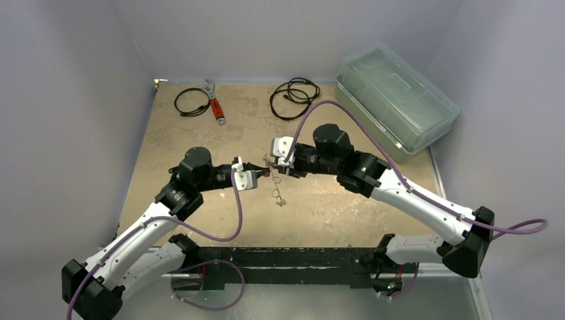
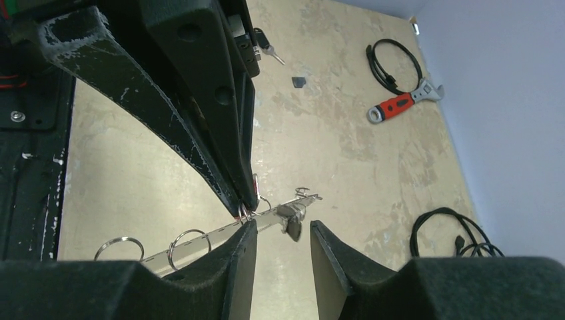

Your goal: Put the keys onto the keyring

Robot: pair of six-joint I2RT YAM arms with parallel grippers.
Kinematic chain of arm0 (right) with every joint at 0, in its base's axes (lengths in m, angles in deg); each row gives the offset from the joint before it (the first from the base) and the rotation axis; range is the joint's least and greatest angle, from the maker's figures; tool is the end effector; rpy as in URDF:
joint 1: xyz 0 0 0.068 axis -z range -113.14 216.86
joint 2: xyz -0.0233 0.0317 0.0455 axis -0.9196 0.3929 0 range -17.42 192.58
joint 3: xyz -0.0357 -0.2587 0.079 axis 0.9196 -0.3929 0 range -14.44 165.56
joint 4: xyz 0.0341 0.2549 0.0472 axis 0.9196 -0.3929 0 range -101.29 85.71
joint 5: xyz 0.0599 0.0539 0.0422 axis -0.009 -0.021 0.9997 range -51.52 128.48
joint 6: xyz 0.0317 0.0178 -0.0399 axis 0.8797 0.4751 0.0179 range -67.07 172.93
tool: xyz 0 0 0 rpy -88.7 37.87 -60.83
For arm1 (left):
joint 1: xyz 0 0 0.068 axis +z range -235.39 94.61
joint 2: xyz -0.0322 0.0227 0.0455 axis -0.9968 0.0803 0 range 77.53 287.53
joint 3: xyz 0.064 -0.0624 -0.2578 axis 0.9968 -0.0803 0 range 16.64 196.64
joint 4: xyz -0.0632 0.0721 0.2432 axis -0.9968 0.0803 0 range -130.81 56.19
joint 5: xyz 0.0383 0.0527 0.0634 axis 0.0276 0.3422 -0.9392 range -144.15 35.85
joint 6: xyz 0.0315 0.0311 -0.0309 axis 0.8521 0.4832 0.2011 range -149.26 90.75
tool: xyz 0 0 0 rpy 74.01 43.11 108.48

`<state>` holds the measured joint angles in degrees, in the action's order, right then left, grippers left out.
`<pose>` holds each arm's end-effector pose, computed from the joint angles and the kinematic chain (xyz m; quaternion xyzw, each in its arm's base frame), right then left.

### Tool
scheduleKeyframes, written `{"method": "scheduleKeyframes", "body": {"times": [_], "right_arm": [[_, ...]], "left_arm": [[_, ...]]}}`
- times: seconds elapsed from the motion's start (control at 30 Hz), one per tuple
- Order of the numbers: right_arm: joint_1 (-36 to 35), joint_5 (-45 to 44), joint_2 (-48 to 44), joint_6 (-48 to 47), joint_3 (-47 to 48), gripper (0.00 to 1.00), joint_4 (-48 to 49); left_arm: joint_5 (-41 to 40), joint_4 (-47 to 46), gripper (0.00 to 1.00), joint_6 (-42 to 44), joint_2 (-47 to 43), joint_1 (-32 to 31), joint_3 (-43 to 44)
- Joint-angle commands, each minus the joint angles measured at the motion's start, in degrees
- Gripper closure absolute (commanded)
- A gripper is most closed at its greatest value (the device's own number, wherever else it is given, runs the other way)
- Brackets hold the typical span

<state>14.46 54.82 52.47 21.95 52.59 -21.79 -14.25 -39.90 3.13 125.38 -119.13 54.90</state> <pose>0.1619 0.2266 0.3714 -0.6011 0.5528 0.2196 0.5337 0.1487 -0.1268 0.3091 0.5771 0.4867 -0.2694 0.5979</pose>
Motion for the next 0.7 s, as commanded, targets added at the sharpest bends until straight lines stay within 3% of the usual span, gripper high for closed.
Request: {"method": "scheduleKeyframes", "body": {"times": [0.0,0.67], "right_arm": [[-0.1,2.8,0.7,-0.5,3.6,0.62,-0.9],[-0.3,5.7,2.5,-0.1,3.3,0.66,-0.5]], "left_arm": [[-0.2,-2.1,1.00,0.5,-0.1,0.2,3.0],[0.1,-2.3,1.00,0.2,-0.6,0.2,2.8]]}}
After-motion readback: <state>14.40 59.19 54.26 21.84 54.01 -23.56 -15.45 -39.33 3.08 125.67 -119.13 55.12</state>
